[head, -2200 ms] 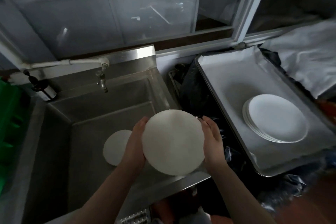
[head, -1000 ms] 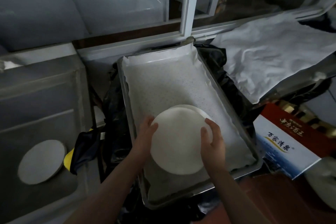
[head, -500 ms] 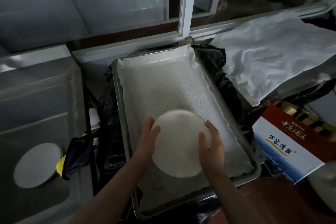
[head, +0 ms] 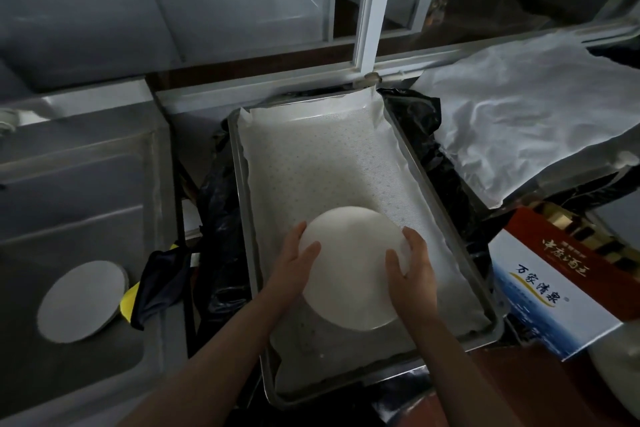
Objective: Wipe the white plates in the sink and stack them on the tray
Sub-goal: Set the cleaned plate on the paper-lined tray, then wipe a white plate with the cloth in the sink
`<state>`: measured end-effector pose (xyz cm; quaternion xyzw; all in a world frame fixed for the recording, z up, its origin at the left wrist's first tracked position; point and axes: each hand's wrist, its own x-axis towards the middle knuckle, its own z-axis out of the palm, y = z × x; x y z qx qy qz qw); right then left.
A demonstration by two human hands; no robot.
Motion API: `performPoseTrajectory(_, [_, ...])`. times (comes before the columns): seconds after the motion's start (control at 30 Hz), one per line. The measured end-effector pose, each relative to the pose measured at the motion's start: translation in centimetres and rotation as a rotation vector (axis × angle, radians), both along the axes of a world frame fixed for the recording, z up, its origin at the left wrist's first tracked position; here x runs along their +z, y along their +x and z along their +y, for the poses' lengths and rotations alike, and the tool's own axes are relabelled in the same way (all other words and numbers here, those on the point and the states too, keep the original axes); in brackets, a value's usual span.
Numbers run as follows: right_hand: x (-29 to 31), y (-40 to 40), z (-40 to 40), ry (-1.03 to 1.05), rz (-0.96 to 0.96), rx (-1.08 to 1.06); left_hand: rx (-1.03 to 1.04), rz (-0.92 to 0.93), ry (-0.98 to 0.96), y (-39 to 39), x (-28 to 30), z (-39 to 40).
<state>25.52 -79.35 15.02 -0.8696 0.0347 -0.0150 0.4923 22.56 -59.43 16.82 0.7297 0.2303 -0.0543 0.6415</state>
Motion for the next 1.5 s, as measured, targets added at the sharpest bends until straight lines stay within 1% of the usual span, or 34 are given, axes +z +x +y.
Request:
performPoseTrajectory(0.17, [0.6, -1.1, 1.0, -0.151, -0.119, 0.021, 0.018, 0.019, -0.099, -1.5, 0.0, 1.5])
performPoseTrajectory(0.3, [1.4, -3.1, 4.2, -0.206, -0.197, 0.086, 0.018, -0.021, -0.104, -3.5, 0.4, 3.9])
performPoseTrajectory(0.47, [1.6, -6.1, 10.1, -0.204, -0.229, 0.178, 0.008, -0.127, -0.095, -6.9, 1.0, 9.1])
performPoseTrajectory(0.6, [2.3, -8.6, 15.6, -0.188, -0.204, 0.266, 0.034, -0.114, -0.132, -10.1, 1.6, 14.7])
performPoseTrajectory(0.7, [2.3, -10.6, 20.0, -0.196, -0.206, 0.308, 0.1, -0.099, -0.102, -12.6, 1.3, 18.9])
performPoseTrajectory(0.9, [1.7, -15.4, 30.8, -0.142, -0.104, 0.391, 0.118, -0.029, -0.073, -18.4, 1.6, 29.2])
performPoseTrajectory(1.03, [1.1, -17.9, 36.1, -0.131, -0.047, 0.421, 0.157, -0.016, -0.031, -21.6, 1.2, 35.0])
performPoseTrajectory(1.2, [0.9, -20.3, 40.9, -0.142, 0.032, 0.456, 0.21, 0.015, -0.063, -24.9, 0.5, 40.8])
performPoseTrajectory(1.3, [-0.6, -21.2, 43.0, -0.121, 0.093, 0.473, 0.262, 0.046, -0.07, -26.1, -0.2, 43.0])
performPoseTrajectory(1.37, [-2.1, -21.8, 44.6, -0.105, 0.162, 0.481, 0.319, 0.086, -0.062, -27.0, -1.5, 44.8])
performPoseTrajectory(1.5, [-4.4, -22.0, 47.2, -0.102, 0.273, 0.505, 0.343, 0.161, -0.019, -27.9, -4.3, 47.7])
